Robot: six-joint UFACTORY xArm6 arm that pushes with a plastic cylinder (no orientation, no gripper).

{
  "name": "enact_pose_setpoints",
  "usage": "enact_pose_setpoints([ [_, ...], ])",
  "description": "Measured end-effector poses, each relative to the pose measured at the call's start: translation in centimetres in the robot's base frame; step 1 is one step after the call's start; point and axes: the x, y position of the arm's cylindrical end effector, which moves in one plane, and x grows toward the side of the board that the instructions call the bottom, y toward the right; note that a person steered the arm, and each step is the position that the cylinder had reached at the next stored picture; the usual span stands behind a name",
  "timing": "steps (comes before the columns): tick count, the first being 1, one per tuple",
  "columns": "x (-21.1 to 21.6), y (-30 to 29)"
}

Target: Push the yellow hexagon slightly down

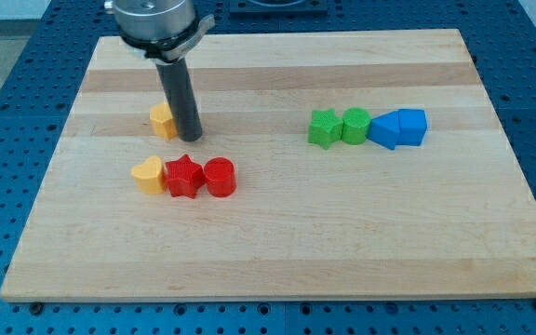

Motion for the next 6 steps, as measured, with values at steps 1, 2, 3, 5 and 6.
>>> enact_pose_setpoints([
  [1, -2.7, 0.6],
  [2, -4.4, -1.4],
  [3, -4.7, -4.1],
  [5, -4.6, -4.9],
  [6, -3.8, -4.9],
])
